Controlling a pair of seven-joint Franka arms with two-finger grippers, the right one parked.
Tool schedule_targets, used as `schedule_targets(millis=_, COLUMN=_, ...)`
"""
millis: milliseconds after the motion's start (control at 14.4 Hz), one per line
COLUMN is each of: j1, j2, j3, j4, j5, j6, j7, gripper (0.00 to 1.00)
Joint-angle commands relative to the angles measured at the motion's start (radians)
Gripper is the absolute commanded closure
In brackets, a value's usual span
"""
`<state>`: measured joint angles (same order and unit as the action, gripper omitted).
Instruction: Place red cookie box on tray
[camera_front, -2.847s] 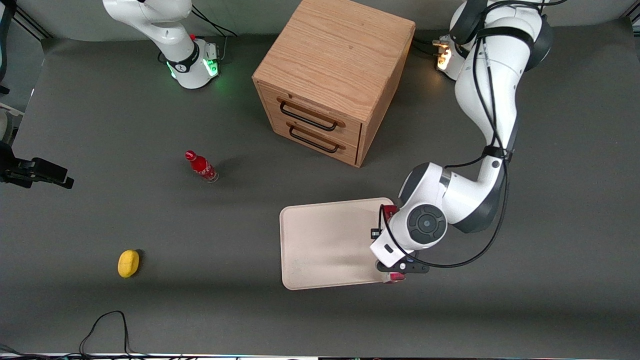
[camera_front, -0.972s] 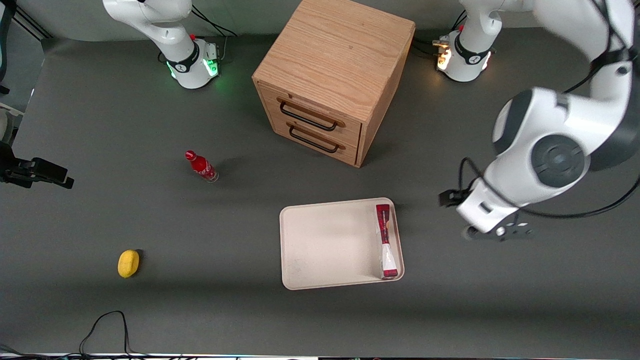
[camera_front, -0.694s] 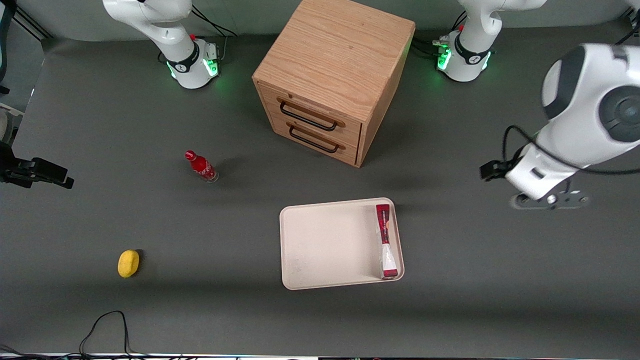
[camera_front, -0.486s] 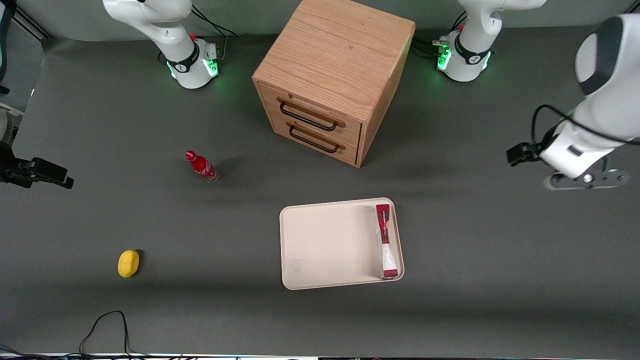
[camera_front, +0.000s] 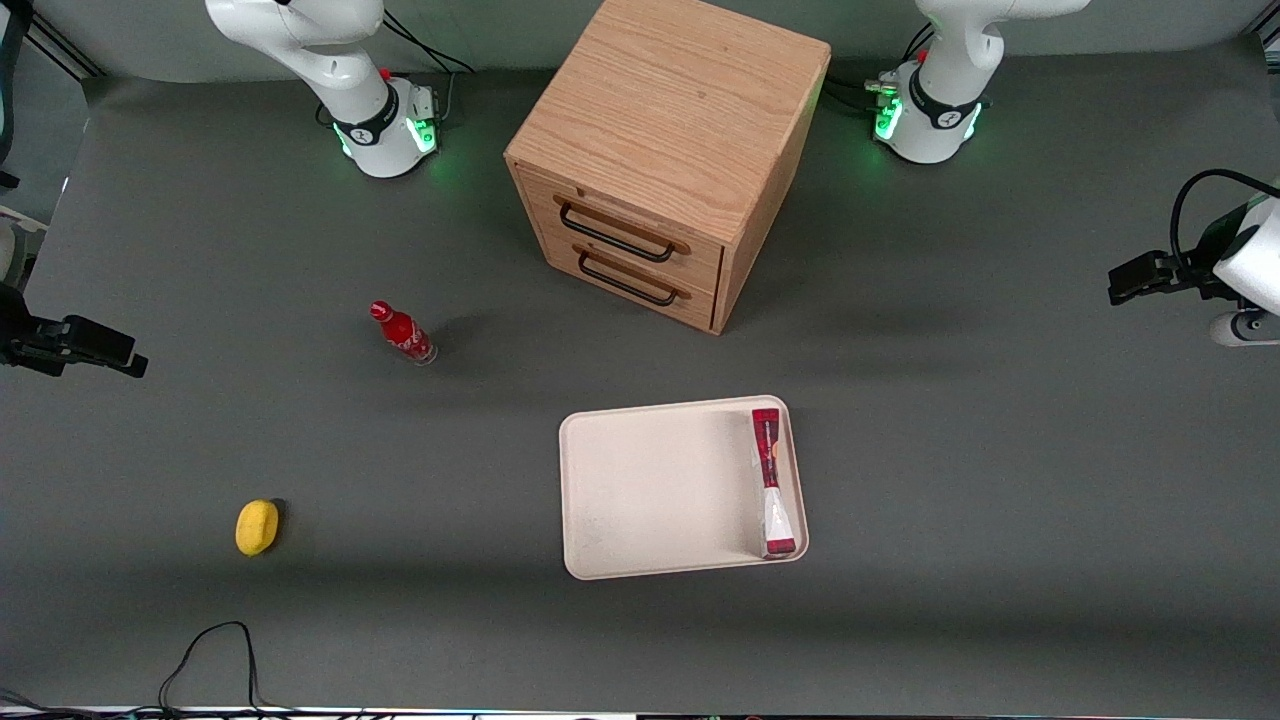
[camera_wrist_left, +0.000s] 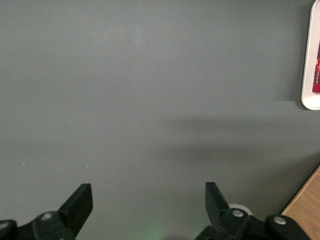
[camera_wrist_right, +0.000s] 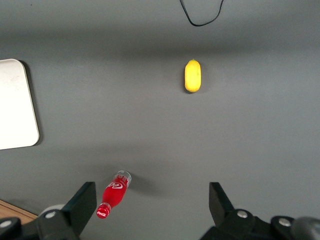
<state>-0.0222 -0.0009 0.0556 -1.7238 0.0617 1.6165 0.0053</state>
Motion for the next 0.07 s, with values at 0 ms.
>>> schedule_targets(millis=0, j1=0.002, j2=-0.002, j3=-0.017, j4=0.023, j5=-0.01, j6=-0.029, j7=-0.01, gripper=0.0)
